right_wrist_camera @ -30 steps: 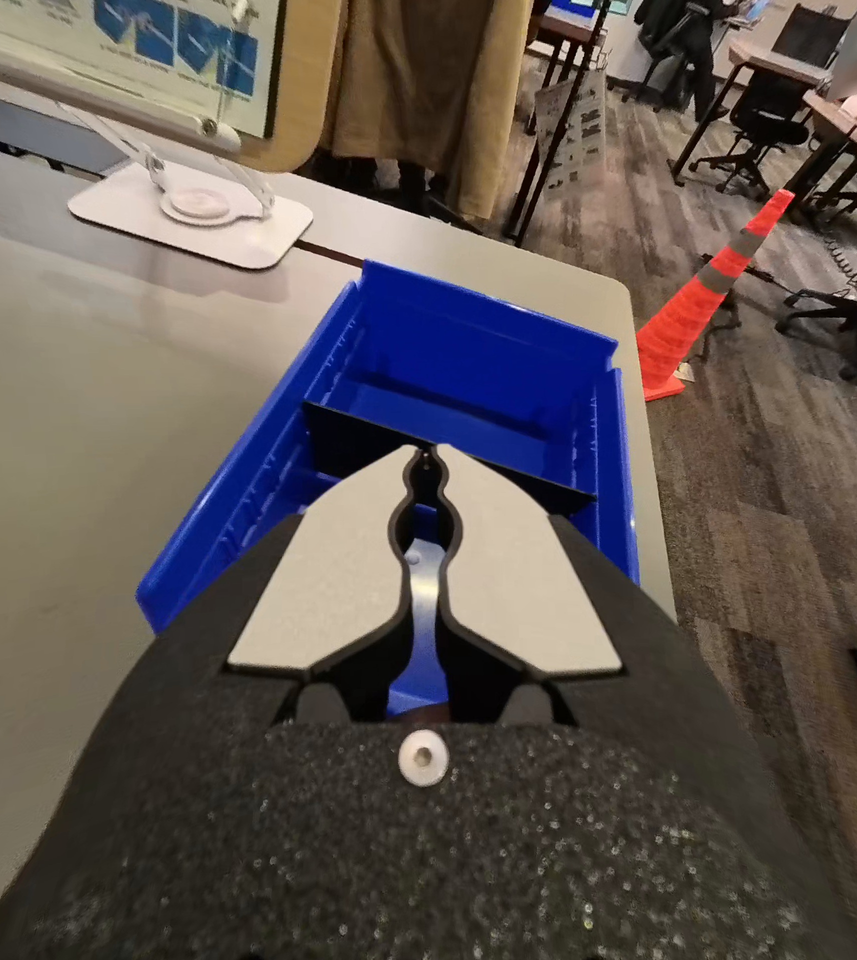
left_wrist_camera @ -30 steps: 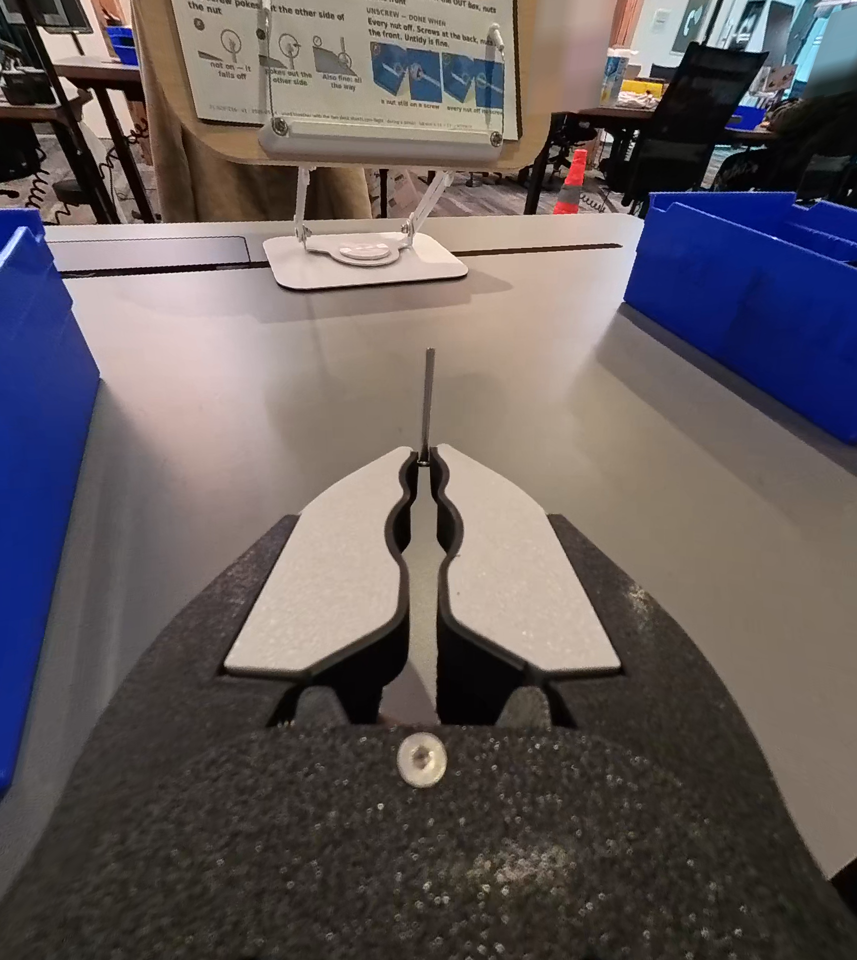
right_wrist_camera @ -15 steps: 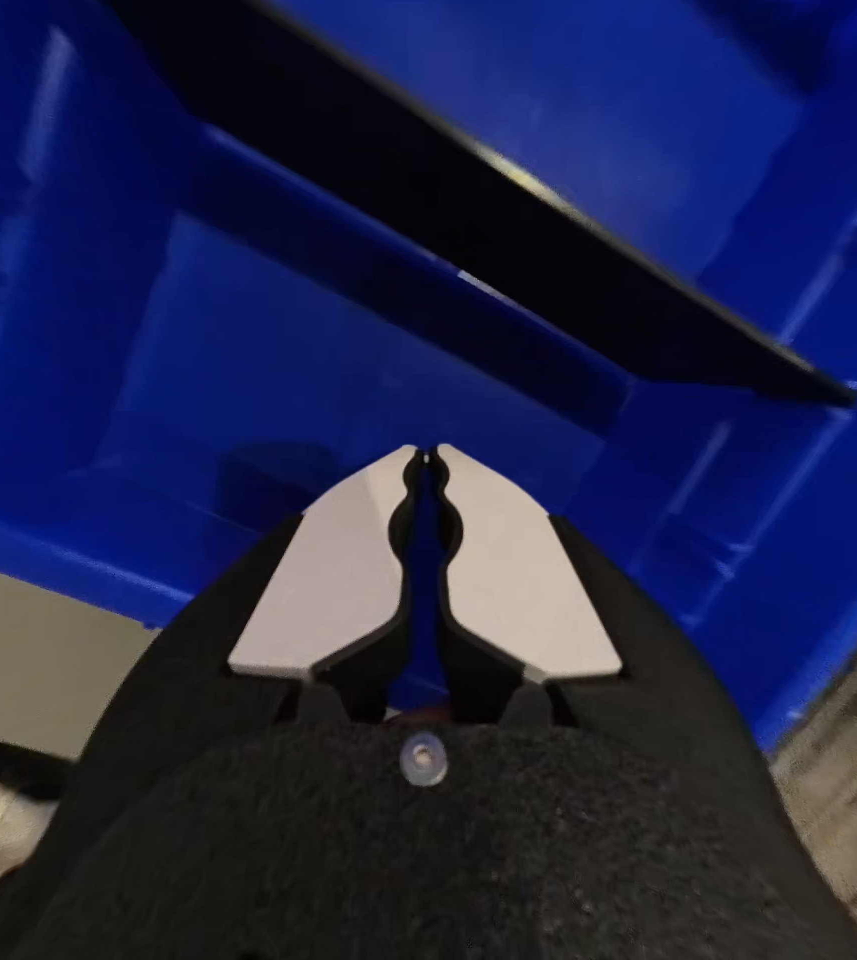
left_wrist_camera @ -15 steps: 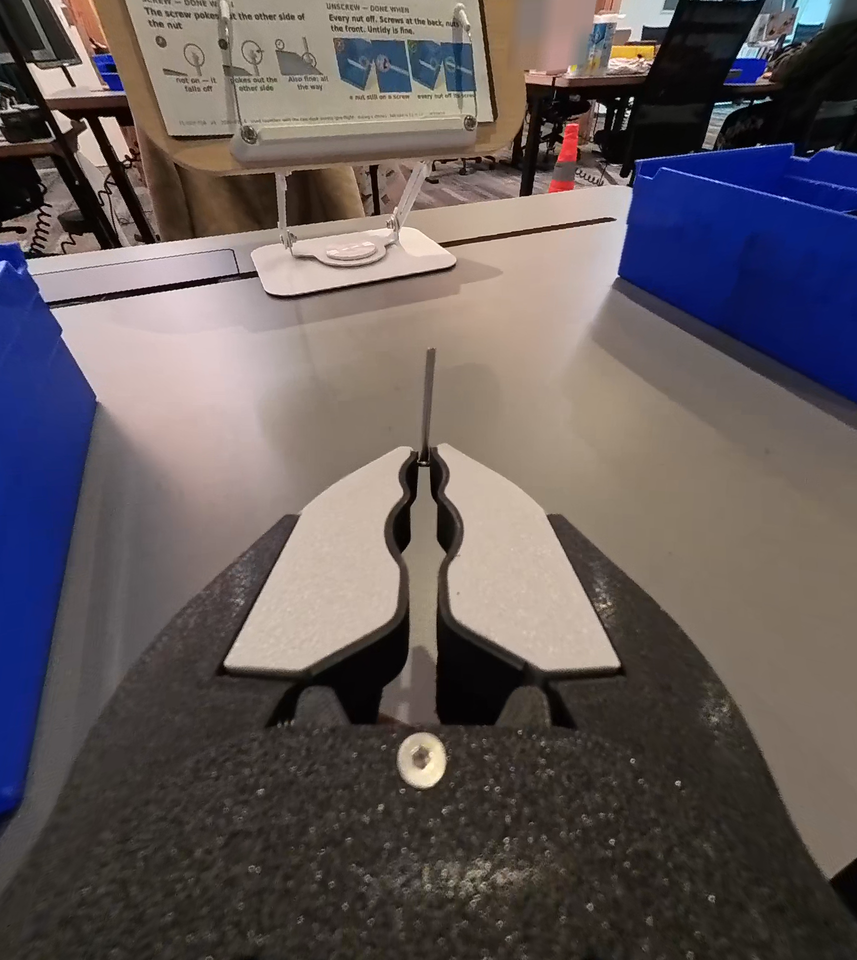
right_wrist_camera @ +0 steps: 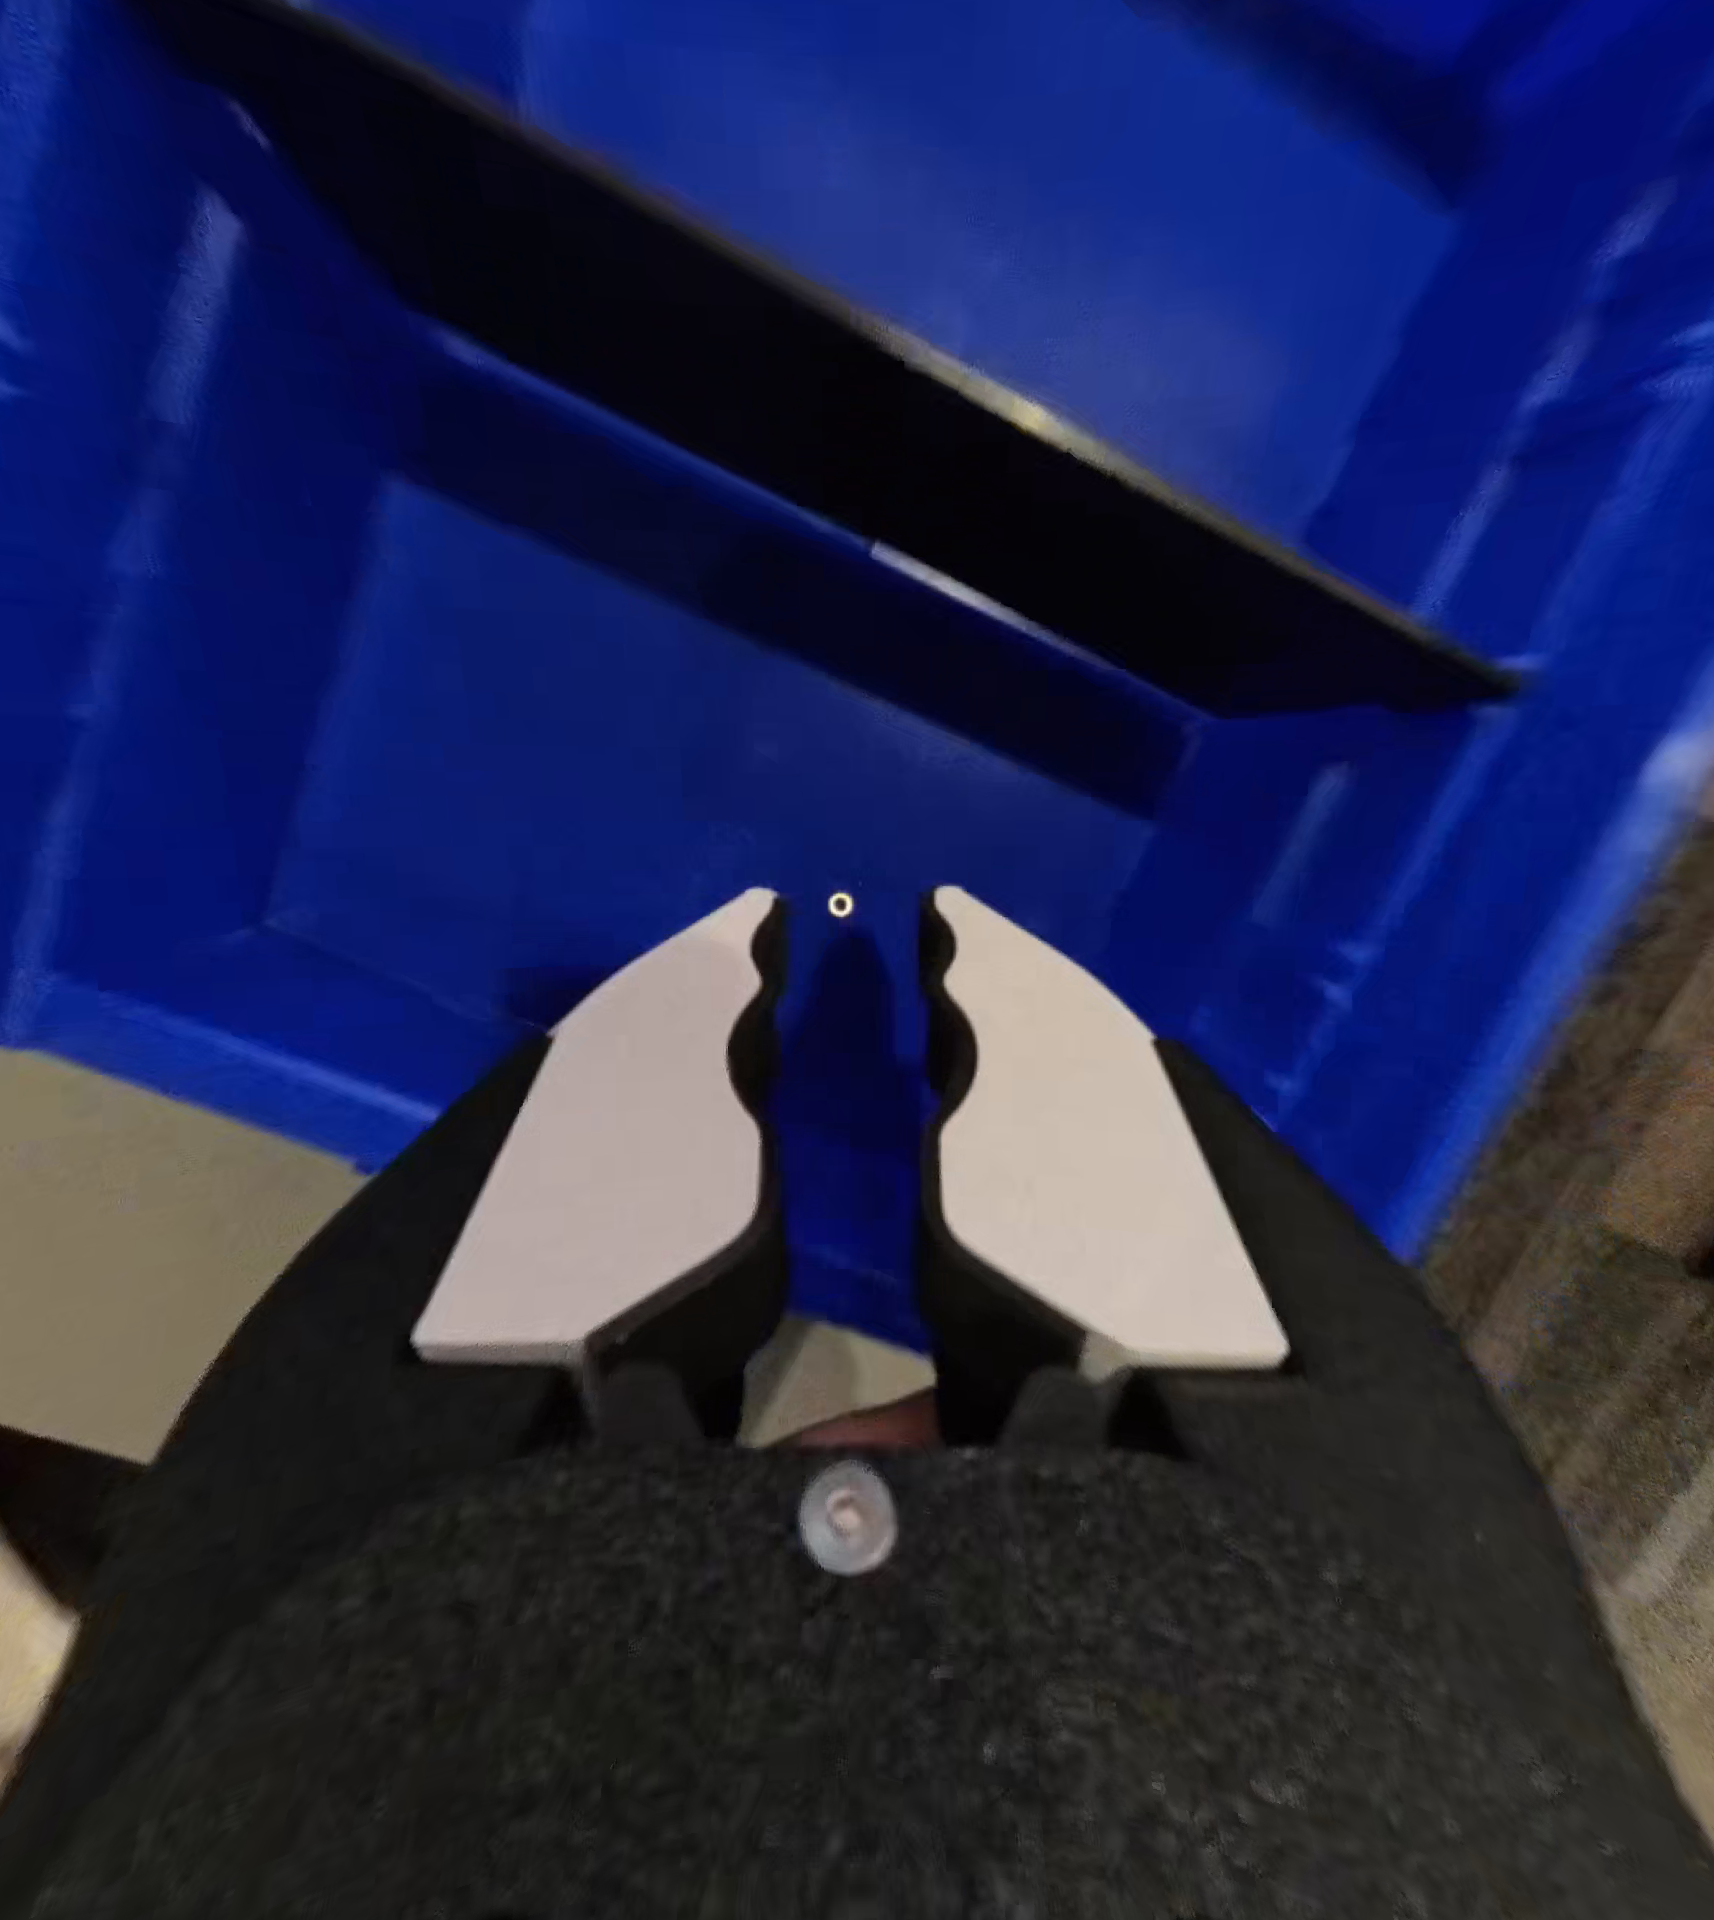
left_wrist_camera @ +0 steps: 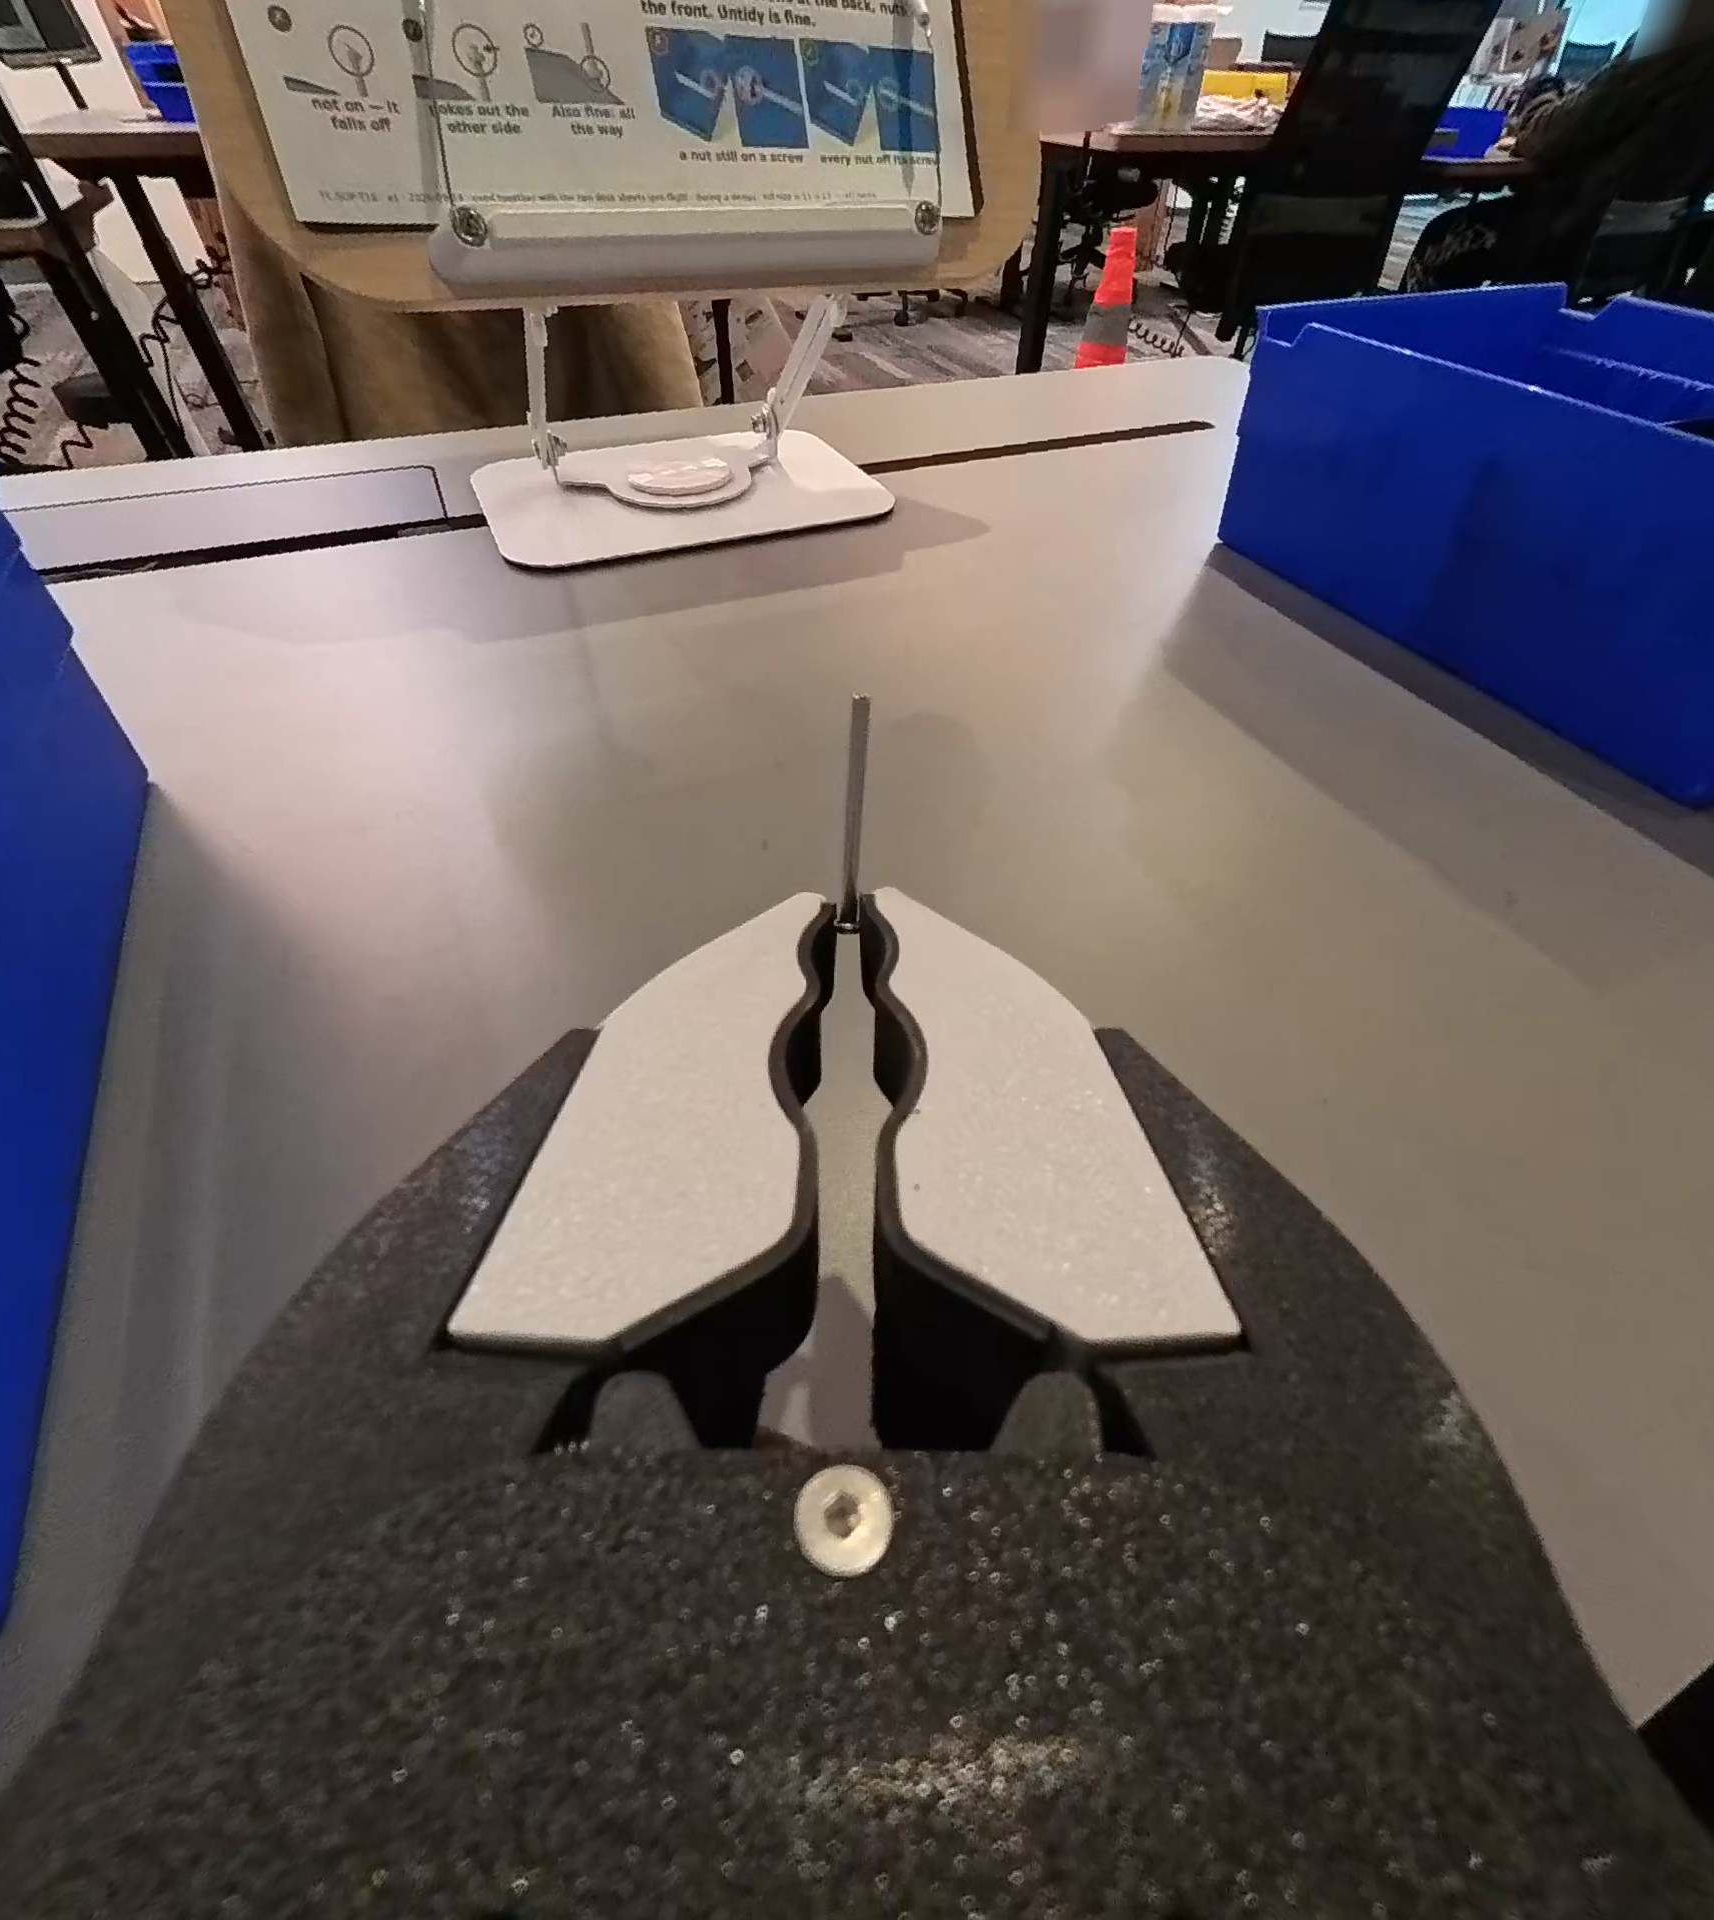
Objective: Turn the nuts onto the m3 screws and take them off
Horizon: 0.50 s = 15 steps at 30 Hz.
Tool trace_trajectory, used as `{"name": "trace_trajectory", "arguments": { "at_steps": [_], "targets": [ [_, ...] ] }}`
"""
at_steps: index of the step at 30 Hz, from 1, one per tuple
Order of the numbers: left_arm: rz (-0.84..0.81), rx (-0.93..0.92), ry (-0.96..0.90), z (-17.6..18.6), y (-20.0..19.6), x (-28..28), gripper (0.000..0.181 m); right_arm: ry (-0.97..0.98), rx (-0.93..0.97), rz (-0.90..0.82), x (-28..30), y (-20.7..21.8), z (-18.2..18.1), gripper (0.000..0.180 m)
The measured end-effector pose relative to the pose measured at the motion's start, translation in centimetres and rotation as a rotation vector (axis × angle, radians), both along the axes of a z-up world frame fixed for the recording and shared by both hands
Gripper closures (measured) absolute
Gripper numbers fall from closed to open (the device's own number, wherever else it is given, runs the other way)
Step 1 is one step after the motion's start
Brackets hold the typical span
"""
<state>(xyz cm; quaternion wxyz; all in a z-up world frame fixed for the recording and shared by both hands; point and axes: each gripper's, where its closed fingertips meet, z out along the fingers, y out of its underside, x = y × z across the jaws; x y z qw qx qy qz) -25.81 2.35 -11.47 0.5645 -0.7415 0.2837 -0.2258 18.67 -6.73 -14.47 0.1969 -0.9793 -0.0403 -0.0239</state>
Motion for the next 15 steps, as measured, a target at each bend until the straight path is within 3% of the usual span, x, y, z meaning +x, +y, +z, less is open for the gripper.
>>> {"name": "trace_trajectory", "arguments": {
  "at_steps": [1, 4, 7, 11, 15],
  "targets": [
    [0.003, 0.001, 0.0, 0.0, 0.0, 0.0, 0.177, -0.037, 0.082, -0.013, -0.1, 0.1, 2.2, 0.155],
    [0.008, 0.006, -0.001, 0.1, 0.1, -0.1, 0.177, -0.154, 0.475, 0.006, -3.6, 0.6, 10.7, 0.154],
    [0.027, 0.022, -0.011, 0.3, 0.1, -0.3, 0.177, -0.05, 0.868, 0.118, -13.6, 0.8, 16.4, 0.154],
    [0.037, 0.037, -0.019, 0.6, 0.2, -0.5, 0.177, 0.15, 1.032, 0.26, -26.6, 1.8, 13.5, 0.15],
    [0.037, 0.021, -0.036, 0.6, 0.3, -0.6, 0.177, 0.207, 1.076, 0.267, -33.1, 3.3, 8.5, 0.144]
  ]
}}
